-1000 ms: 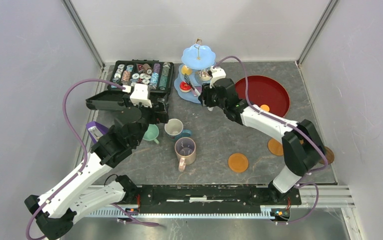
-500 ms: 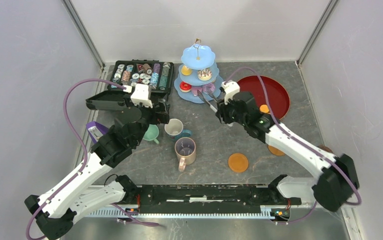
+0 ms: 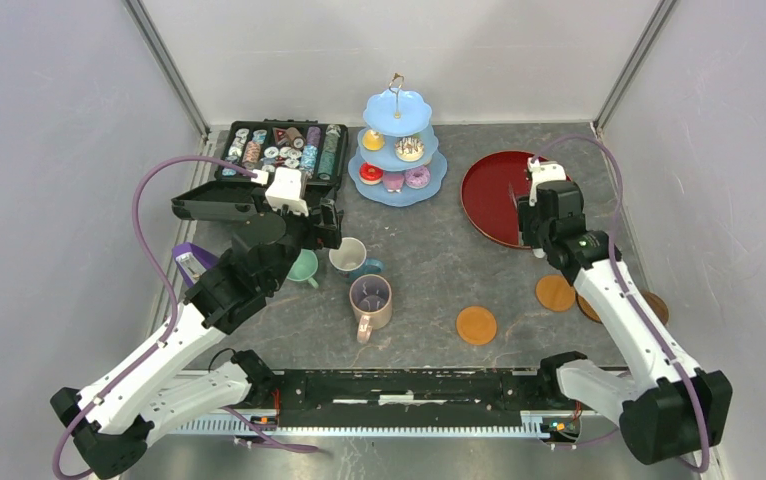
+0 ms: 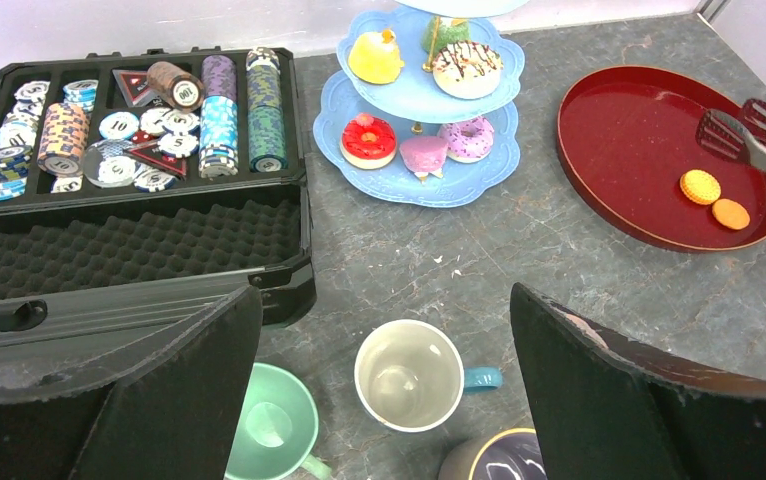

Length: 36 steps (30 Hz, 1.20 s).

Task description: Serve the afternoon tea

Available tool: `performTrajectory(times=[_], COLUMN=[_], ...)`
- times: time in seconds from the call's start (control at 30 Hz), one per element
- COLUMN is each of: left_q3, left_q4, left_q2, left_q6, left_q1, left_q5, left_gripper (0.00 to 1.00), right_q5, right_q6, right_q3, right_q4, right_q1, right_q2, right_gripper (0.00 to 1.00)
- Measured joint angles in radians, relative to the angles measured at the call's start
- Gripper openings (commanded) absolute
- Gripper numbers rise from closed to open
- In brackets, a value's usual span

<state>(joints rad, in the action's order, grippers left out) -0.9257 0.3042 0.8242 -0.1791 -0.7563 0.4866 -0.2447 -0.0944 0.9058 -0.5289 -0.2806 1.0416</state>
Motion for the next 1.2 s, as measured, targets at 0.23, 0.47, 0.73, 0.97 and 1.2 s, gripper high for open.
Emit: performTrajectory(times=[0.23,0.47,0.73,0.97,1.2], left_q3=[0.0,0.0,0.0,0.0,0.0], left_q4=[0.0,0.0,0.001,0.0,0.001], left_q2=[0.0,0.0,0.001,0.002,0.008], left_q6=[0.0,0.0,0.0,0.0,0.0], left_q1=[0.0,0.0,0.0,0.0,0.0], left_q5=[0.0,0.0,0.0,-0.001,-0.004], left_gripper=[0.99,0.99,1.0,1.0,1.0], right_q5=[0.066,0.124,0.157,0.186,0.21], right_q6=[0.01,0.016,0.023,0.03,0.033], right_q3=[-0.011,-0.051,-0.086,-0.11,-0.113], right_q4=[-0.051,-0.047,-0.013,0.027,0.051], right_q1=[0.126,0.2,0.245,0.27,0.299], right_q2=[0.081,0.117,0.126,0.151,0.169], right_gripper=[0.49,0.49,0.52,0.5,0.36])
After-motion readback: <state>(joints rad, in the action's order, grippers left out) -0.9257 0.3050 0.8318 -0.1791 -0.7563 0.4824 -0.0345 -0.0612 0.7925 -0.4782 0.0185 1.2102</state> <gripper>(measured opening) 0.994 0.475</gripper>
